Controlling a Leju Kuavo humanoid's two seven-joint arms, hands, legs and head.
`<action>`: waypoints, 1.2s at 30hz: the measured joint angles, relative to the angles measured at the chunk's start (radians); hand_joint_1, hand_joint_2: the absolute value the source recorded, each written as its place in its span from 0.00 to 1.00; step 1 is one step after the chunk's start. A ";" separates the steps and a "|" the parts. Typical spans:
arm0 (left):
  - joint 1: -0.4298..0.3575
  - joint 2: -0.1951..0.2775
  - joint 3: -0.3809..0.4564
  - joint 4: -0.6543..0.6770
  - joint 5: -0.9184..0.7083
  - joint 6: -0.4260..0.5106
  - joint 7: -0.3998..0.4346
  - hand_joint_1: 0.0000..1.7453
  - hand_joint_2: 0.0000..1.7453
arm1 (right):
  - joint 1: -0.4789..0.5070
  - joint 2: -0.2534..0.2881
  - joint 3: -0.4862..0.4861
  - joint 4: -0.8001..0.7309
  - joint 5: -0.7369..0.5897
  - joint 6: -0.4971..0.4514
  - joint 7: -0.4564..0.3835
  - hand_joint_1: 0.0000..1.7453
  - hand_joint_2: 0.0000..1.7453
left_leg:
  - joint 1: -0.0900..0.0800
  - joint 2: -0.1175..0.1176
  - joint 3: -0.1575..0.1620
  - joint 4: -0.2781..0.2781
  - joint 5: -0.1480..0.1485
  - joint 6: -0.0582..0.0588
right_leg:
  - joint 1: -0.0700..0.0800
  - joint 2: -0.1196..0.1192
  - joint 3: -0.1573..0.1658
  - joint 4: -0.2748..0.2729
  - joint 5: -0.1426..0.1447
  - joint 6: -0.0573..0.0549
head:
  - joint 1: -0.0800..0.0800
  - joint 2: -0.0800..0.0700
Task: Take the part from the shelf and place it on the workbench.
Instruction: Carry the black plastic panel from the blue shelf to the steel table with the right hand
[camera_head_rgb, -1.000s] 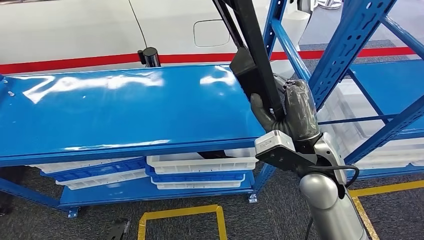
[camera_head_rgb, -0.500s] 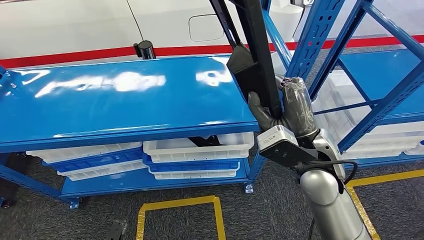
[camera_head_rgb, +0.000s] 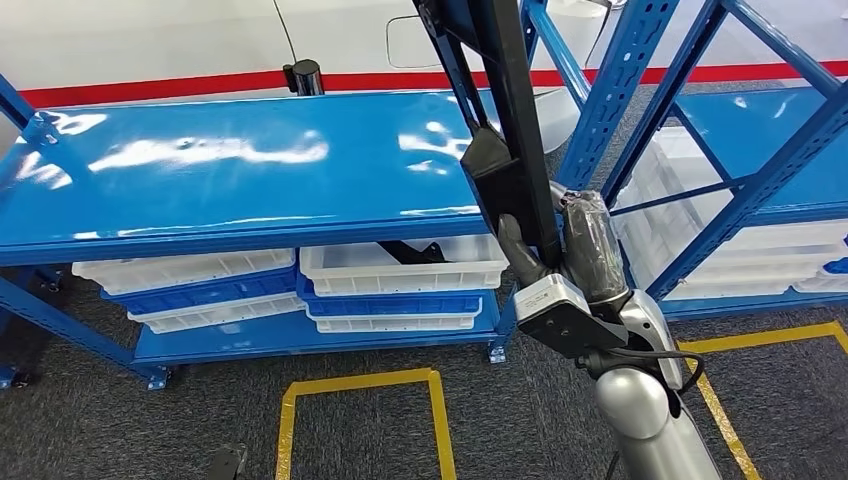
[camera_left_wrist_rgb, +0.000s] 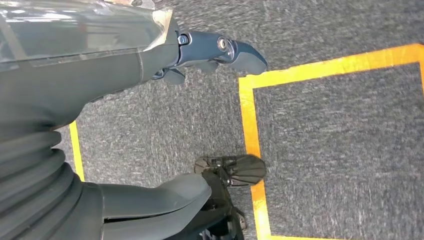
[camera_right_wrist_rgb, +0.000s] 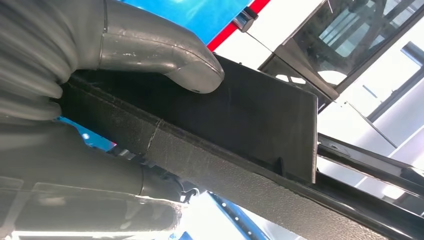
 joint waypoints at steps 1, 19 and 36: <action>0.002 0.000 0.005 0.000 0.006 0.006 -0.002 0.00 1.00 | -0.007 0.004 0.000 0.007 0.003 0.003 -0.002 0.88 1.00 | -0.002 0.000 -0.005 0.003 0.007 -0.005 | 0.003 0.001 0.021 -0.038 -0.006 -0.007 | 0.000 0.000; 0.024 -0.001 0.084 0.002 0.068 0.039 -0.002 0.00 1.00 | -0.241 0.125 0.033 0.207 0.009 0.051 0.020 0.88 1.00 | 0.008 -0.010 0.124 -0.011 -0.101 -0.015 | -0.002 -0.003 -0.121 -0.042 0.130 -0.018 | 0.000 0.000; 0.056 -0.010 0.177 0.004 0.148 0.100 -0.007 0.00 1.00 | -0.410 0.249 0.105 0.424 -0.017 0.087 -0.001 0.88 1.00 | 0.010 -0.003 -0.046 0.022 0.011 -0.036 | -0.001 0.001 0.001 -0.052 0.018 -0.053 | 0.003 0.000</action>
